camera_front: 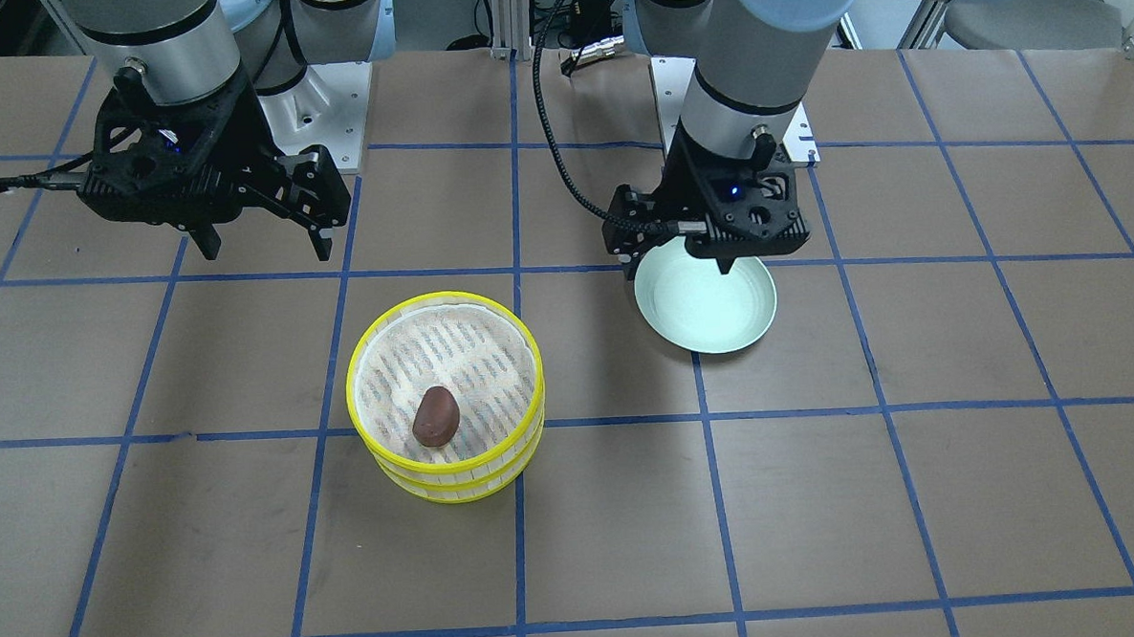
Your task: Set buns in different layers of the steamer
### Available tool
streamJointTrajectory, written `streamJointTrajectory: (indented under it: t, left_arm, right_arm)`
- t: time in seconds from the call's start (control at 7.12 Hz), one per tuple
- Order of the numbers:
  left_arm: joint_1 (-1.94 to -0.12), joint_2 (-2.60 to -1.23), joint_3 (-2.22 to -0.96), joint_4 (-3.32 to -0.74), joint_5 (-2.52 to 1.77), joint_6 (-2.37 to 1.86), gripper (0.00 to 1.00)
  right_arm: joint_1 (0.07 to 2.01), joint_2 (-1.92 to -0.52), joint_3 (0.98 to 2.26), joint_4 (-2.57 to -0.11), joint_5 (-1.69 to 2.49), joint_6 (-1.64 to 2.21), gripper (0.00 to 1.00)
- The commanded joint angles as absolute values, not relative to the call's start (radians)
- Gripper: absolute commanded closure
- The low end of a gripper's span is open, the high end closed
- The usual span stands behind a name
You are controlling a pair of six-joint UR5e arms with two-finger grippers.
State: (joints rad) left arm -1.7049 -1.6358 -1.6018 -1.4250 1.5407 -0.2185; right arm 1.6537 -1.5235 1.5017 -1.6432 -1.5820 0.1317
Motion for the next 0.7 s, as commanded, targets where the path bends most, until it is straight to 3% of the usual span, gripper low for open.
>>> streamJointTrajectory:
  t: [0.0, 0.56]
  left_arm:
    - [-1.668, -1.553, -1.601, -1.508, 1.595, -0.187, 0.0]
    - [-1.611, -1.47, -1.582, -1.514, 1.598, -0.164, 0.0]
  right_arm:
    - [1.654, -1.522, 1.503, -1.643, -1.58, 0.133, 0.0]
    - [1.655, -1.523, 1.505, -1.641, -1.578, 0.132, 0.0]
